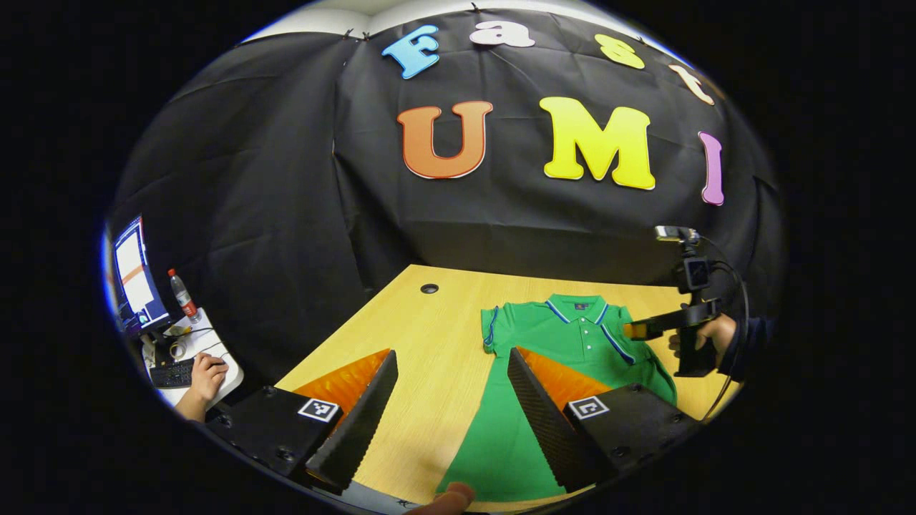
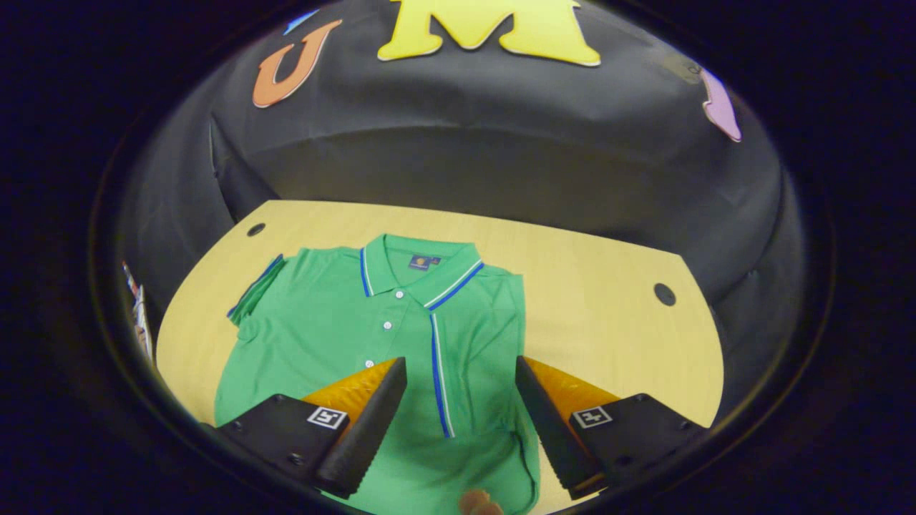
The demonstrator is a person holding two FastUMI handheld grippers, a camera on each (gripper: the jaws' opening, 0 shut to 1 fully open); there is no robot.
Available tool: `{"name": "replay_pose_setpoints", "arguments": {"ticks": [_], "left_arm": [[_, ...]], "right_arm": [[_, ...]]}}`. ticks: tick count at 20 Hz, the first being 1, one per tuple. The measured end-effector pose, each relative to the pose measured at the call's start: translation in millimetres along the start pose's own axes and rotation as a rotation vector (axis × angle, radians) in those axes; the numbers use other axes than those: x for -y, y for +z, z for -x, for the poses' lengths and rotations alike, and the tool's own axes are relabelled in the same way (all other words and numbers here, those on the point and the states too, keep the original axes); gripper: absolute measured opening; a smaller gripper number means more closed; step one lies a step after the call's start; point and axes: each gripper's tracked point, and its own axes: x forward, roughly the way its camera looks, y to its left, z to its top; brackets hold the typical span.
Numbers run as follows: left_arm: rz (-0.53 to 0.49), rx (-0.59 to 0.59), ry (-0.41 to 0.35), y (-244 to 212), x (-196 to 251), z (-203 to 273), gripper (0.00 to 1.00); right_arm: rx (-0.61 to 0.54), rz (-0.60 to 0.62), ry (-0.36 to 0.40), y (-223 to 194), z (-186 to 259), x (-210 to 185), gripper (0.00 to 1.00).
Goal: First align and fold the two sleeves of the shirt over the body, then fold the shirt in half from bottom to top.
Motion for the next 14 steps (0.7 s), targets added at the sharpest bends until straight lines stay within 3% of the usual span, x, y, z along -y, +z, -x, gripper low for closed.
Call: {"name": "replay_pose_setpoints", "arguments": {"ticks": [3,6,14], "left_arm": [[-0.043,0.043,-0.002,15.7,1.9,-43.8,1.0],[-0.047,0.023,-0.052,14.2,17.2,-89.1,1.0],[0.007,-0.174,-0.127,-37.1,39.0,-205.5,1.0]], "right_arm": [[0.067,0.014,-0.02,3.6,50.6,20.0,0.97],[0.108,0.034,-0.059,-5.5,105.2,42.4,0.97],[0.157,-0.14,-0.136,-46.2,231.4,71.4,0.97]]}}
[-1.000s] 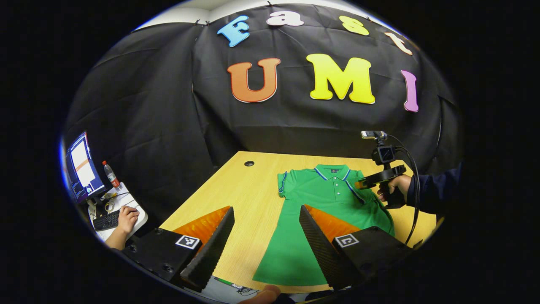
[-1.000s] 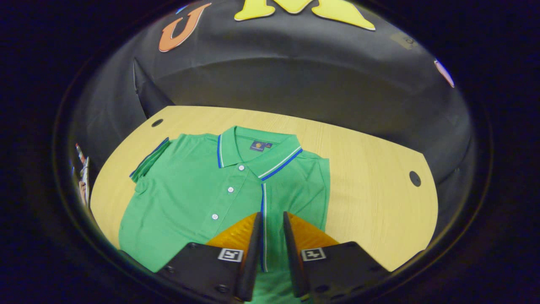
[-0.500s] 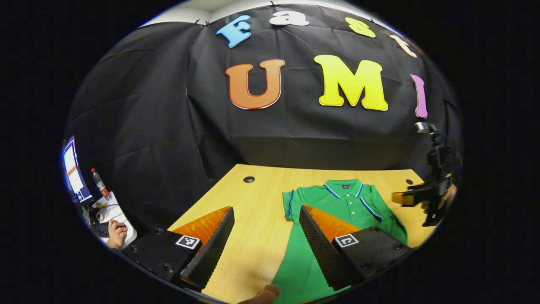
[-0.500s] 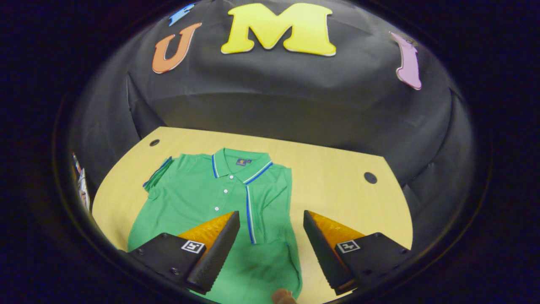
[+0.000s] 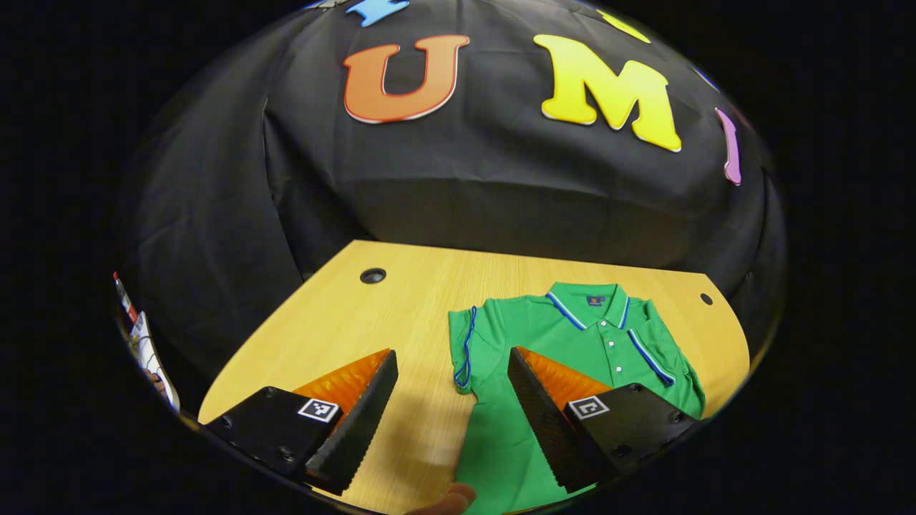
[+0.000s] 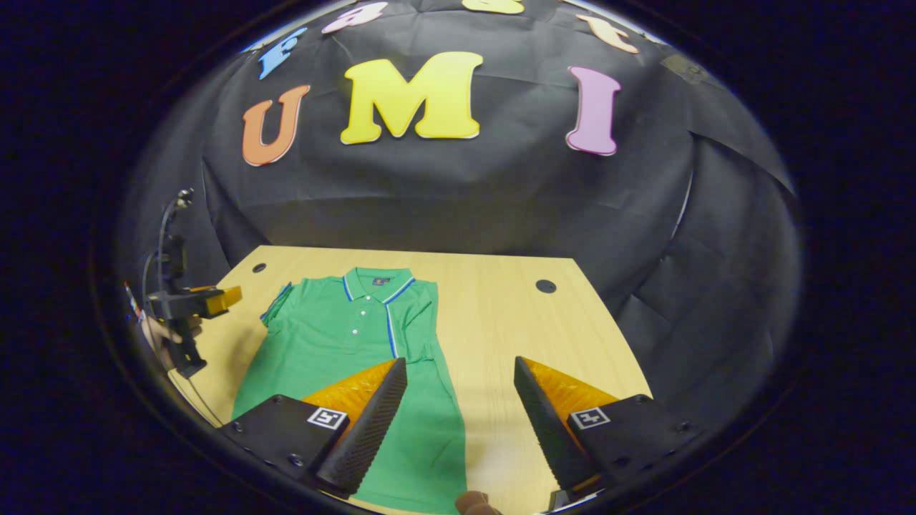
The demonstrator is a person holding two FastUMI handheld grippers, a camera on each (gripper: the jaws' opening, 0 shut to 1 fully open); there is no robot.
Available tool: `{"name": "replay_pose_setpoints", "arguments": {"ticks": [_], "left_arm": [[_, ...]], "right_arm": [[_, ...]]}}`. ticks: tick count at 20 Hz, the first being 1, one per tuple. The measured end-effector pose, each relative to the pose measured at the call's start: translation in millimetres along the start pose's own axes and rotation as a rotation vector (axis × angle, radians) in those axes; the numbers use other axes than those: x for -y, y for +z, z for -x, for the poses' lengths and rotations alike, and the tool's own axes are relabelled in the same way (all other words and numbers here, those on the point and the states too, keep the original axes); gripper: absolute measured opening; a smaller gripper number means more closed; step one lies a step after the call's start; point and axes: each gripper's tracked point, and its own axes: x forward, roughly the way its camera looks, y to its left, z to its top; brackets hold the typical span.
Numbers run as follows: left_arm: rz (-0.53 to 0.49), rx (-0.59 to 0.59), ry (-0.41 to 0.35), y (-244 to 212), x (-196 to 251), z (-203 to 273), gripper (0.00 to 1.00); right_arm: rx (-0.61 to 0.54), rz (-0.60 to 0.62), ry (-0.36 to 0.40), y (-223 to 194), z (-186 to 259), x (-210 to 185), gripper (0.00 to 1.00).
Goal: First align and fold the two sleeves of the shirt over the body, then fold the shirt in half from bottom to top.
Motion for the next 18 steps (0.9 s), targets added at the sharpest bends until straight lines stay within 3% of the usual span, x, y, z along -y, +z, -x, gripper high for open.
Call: {"name": "replay_pose_setpoints", "arguments": {"ticks": [2,6,12,13,16,18], "left_arm": [[0.009,-0.049,-0.014,-9.0,1.3,-29.1,1.0],[-0.018,-0.129,0.001,-18.5,2.9,-84.7,1.0],[-0.081,-0.196,0.002,-21.3,16.3,-126.1,0.99],[-0.089,-0.21,-0.003,-23.2,20.0,-128.6,0.96],[-0.121,-0.247,0.007,-30.8,21.7,-136.1,0.73],[-0.117,-0.267,0.006,-36.5,22.5,-138.3,0.72]], "right_arm": [[-0.007,-0.004,0.032,-6.8,25.6,-11.2,0.96],[-0.017,0.01,0.024,-7.8,58.1,-26.6,0.96],[-0.043,0.025,0.013,-28.0,66.4,-50.1,0.97],[-0.055,0.02,0.012,-31.9,65.0,-52.3,0.96],[-0.074,-0.021,0.013,-38.0,63.3,-55.3,0.97],[-0.071,-0.033,0.013,-33.1,66.0,-54.8,0.97]]}}
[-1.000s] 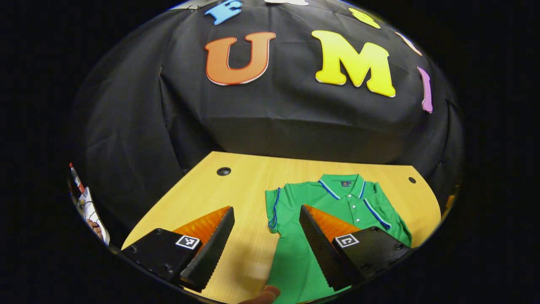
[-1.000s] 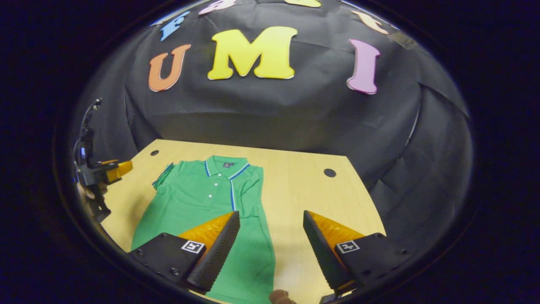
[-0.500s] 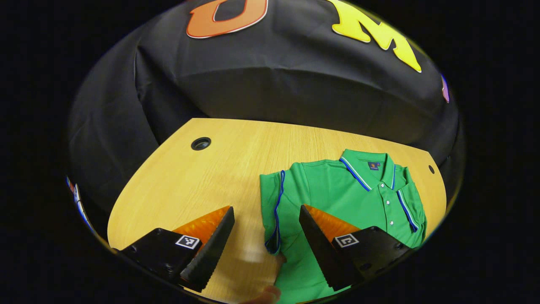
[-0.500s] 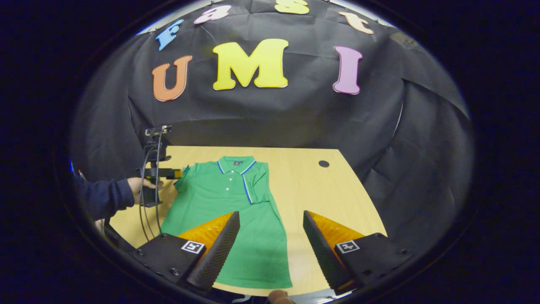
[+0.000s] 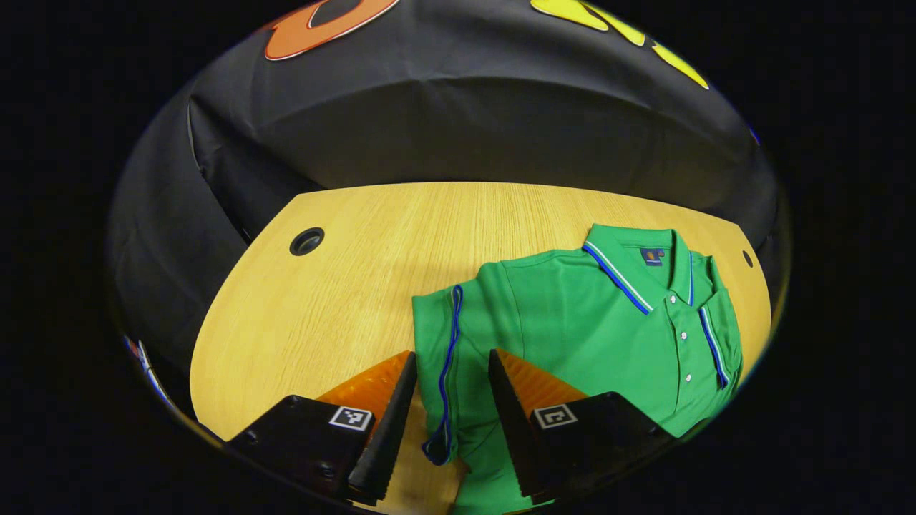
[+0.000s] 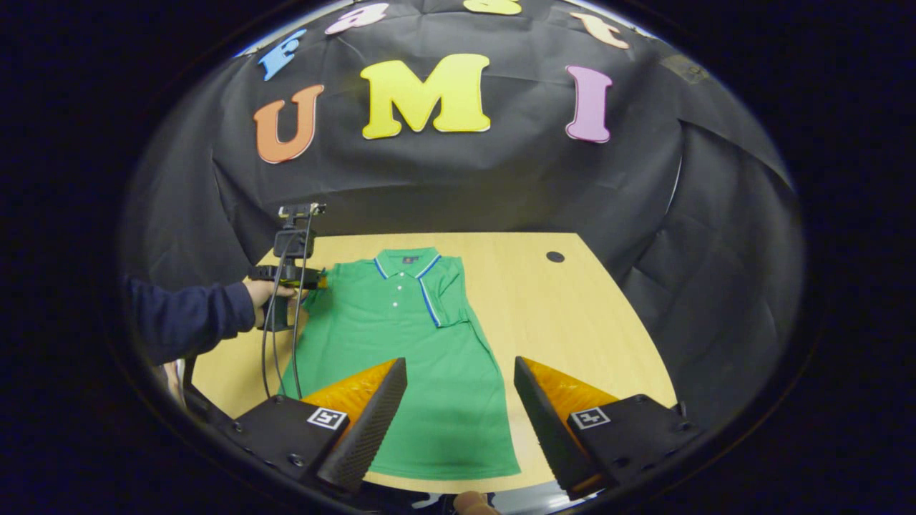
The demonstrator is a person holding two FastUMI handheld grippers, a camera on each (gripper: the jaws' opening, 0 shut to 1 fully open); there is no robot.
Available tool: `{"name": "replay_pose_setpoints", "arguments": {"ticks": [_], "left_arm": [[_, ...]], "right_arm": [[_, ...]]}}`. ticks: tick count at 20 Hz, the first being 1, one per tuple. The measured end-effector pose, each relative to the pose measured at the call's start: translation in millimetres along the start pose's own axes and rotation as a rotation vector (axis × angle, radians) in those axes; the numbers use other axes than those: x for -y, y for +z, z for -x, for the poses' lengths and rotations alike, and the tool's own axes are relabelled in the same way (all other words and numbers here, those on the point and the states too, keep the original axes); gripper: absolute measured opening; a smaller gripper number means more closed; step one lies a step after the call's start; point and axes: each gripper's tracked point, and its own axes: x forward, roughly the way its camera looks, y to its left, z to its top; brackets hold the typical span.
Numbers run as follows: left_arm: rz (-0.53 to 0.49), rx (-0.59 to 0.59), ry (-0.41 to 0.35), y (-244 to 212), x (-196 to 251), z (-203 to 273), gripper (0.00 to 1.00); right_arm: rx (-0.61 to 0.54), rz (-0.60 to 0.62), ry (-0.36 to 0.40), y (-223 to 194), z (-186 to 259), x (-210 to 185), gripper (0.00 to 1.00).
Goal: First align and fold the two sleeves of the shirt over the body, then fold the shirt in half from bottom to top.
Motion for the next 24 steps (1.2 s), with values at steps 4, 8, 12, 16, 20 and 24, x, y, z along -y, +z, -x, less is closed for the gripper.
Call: {"name": "replay_pose_setpoints", "arguments": {"ticks": [4,8,12,16,20,24], "left_arm": [[0.027,-0.02,-0.016,-5.0,0.3,-7.4,0.31],[0.01,-0.024,-0.029,-4.4,-1.2,-5.4,0.07],[-0.034,-0.046,-0.036,-2.7,-0.6,-4.1,0.04],[-0.055,0.014,-0.044,18.7,11.9,14.2,0.04],[-0.157,0.037,-0.056,32.1,42.3,29.8,0.03],[-0.224,0.069,-0.106,39.8,91.9,39.5,0.03]], "right_arm": [[0.024,-0.009,-0.013,11.0,4.5,0.5,0.96],[0.083,-0.039,-0.034,34.0,19.5,7.1,0.97],[0.138,-0.047,-0.045,49.6,36.1,11.6,0.97],[0.171,-0.029,-0.047,58.2,44.3,15.8,0.97],[0.179,-0.02,-0.043,58.5,48.6,19.9,0.97],[0.166,-0.016,-0.05,50.9,49.4,26.5,0.96]]}}
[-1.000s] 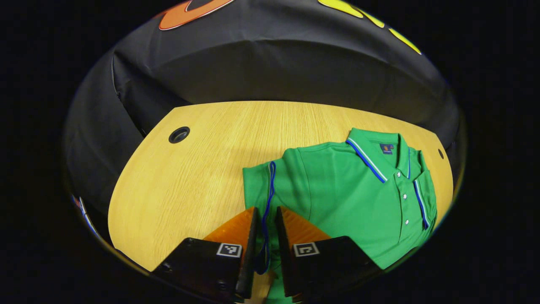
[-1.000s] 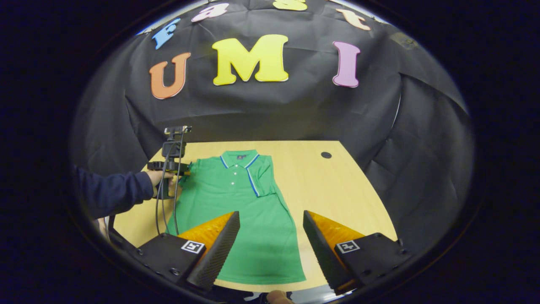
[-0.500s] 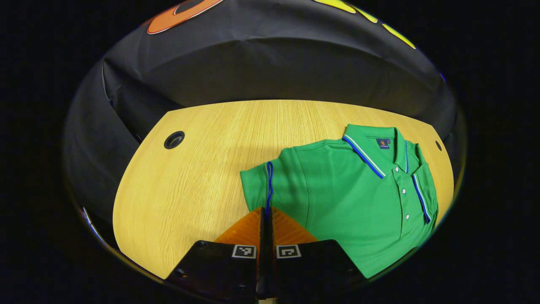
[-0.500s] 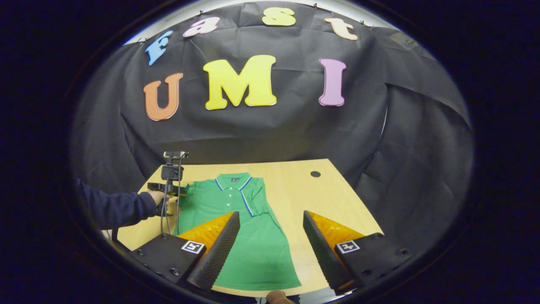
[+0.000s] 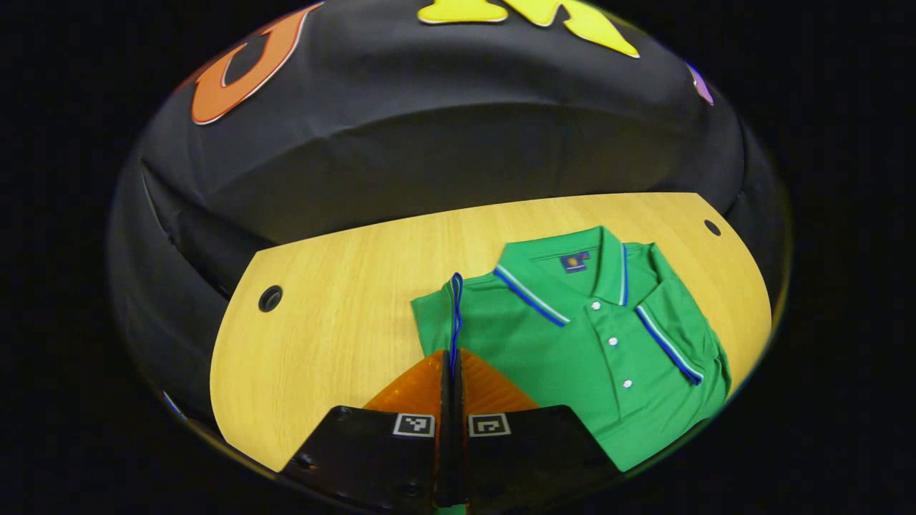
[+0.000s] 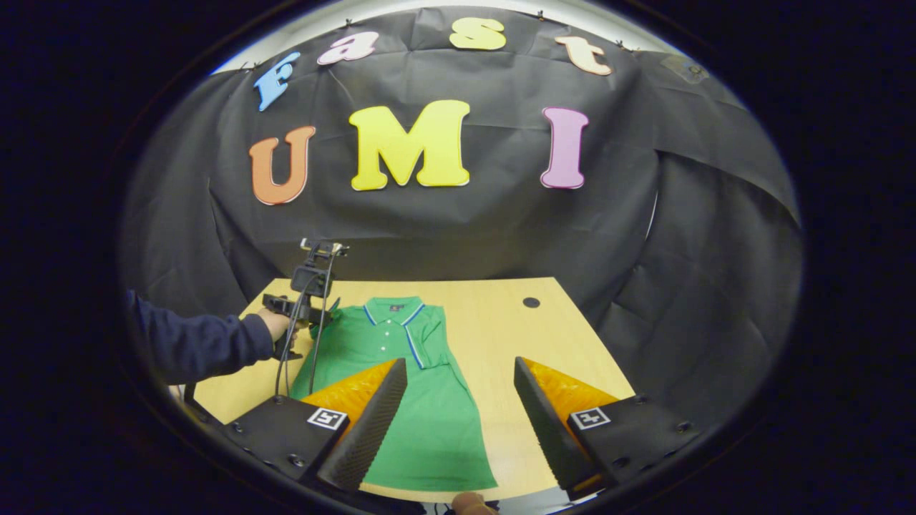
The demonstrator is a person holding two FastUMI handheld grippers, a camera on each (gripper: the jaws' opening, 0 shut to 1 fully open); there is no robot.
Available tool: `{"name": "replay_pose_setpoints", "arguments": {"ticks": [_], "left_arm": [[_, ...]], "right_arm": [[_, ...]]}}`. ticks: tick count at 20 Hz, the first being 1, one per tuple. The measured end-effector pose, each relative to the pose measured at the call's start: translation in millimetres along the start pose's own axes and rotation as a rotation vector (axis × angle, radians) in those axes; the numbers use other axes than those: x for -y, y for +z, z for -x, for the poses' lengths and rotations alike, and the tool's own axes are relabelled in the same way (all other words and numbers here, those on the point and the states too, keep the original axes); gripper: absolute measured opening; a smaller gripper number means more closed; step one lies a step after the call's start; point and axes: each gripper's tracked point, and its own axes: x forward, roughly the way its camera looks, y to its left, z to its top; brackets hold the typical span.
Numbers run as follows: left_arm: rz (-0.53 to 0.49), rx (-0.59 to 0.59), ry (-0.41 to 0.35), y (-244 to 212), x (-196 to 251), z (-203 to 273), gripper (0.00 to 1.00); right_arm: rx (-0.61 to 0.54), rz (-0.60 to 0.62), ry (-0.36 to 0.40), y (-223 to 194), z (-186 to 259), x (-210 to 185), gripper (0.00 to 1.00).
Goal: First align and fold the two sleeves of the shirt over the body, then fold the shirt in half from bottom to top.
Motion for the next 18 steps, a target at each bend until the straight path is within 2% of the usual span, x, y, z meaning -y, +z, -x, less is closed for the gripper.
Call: {"name": "replay_pose_setpoints", "arguments": {"ticks": [5,7,9,11,13,14,15,18], "left_arm": [[-0.072,-0.028,-0.044,-10.0,52.4,-5.3,0.03],[-0.081,-0.067,-0.054,-20.9,62.1,-11.2,0.03],[-0.077,-0.102,-0.097,-30.0,74.4,-14.1,0.04],[-0.066,-0.103,-0.116,-32.1,77.1,-13.7,0.06],[-0.032,-0.075,-0.121,-26.3,74.2,-6.3,0.18],[-0.009,-0.062,-0.137,-24.1,75.1,3.7,0.28],[0.014,-0.049,-0.154,-22.2,75.8,12.4,0.57],[0.044,0.006,-0.147,-18.6,64.9,45.5,0.72]], "right_arm": [[-0.023,-0.008,-0.027,-10.5,2.3,13.5,0.97],[-0.031,-0.012,-0.035,-14.5,2.4,17.5,0.97],[-0.042,-0.015,-0.038,-19.8,2.7,21.1,0.96],[-0.053,-0.019,-0.036,-24.0,1.4,21.8,0.96],[-0.062,-0.014,-0.021,-26.2,1.1,20.2,0.97],[-0.062,-0.007,-0.014,-25.9,-0.8,19.4,0.97],[-0.06,0.002,-0.007,-25.2,-1.9,18.5,0.97],[-0.082,-0.006,0.03,-28.4,-7.9,11.9,0.96]]}}
